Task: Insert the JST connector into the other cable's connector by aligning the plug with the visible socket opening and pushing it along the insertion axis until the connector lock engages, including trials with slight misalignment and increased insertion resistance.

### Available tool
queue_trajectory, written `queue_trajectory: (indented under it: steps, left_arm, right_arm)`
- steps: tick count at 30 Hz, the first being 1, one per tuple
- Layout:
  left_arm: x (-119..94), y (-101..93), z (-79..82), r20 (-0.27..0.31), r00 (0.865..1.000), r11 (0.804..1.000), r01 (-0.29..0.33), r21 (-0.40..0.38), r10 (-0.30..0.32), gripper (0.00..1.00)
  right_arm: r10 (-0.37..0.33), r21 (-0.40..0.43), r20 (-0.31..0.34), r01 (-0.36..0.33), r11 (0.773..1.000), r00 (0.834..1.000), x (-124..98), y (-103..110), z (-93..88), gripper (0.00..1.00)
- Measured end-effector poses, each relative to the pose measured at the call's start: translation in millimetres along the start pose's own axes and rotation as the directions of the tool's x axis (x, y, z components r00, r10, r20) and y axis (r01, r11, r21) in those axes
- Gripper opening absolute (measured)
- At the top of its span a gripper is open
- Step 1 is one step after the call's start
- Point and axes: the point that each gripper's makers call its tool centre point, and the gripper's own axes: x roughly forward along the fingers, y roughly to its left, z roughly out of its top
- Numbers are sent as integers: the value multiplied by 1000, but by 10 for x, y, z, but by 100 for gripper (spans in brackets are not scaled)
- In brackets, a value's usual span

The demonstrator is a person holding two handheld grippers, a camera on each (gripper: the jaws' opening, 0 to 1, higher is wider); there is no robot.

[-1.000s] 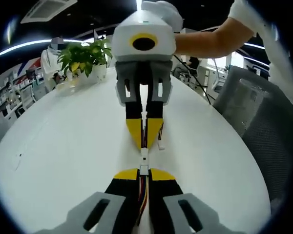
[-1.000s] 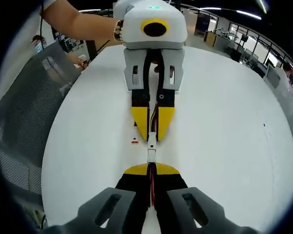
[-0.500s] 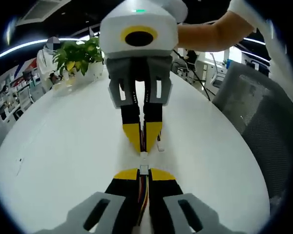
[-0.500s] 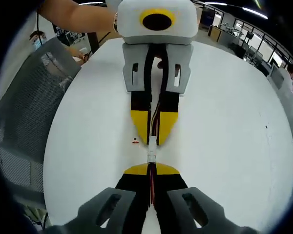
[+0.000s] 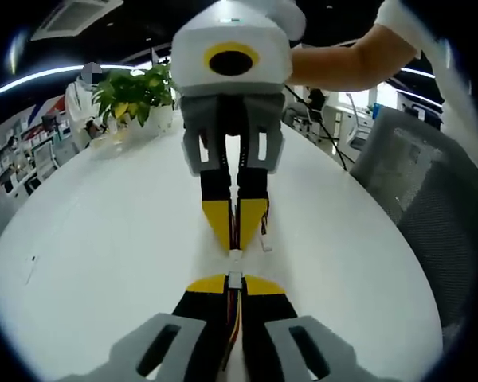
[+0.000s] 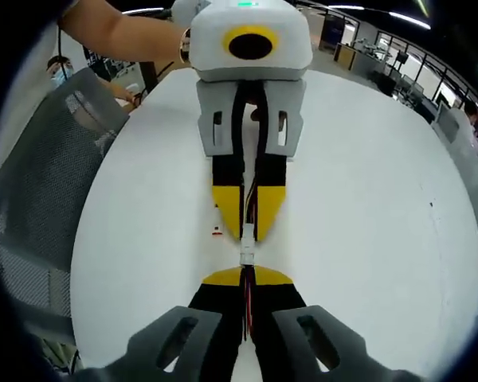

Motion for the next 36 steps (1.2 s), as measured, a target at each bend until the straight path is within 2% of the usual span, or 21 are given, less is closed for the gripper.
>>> queue_trajectory:
  steps: [10, 18, 27, 31, 36]
  left_arm:
    - [-4, 76, -9, 25, 1000, 1000, 0, 10, 0, 0]
    - [52, 321, -24, 46, 999, 1000, -6, -3, 6, 0]
    - [130, 513, -59, 54, 998, 1000, 14, -20, -13, 0]
    - [148, 492, -28, 73, 997, 999, 20, -48, -17, 1]
    - [143, 513, -23, 77, 997, 999, 13, -47, -10, 1]
  right_arm:
    - [-15, -20, 47, 16, 1000, 999, -1, -80, -22, 0]
    - [-49, -25, 108, 52, 998, 993, -9, -315, -69, 0]
    - [-61, -4, 144, 63, 998, 988, 28, -462, -128, 0]
    - [-62, 7, 165, 62, 998, 984, 40, -494, -140, 0]
    - [-63, 21, 188, 60, 998, 980, 26, -514, -124, 0]
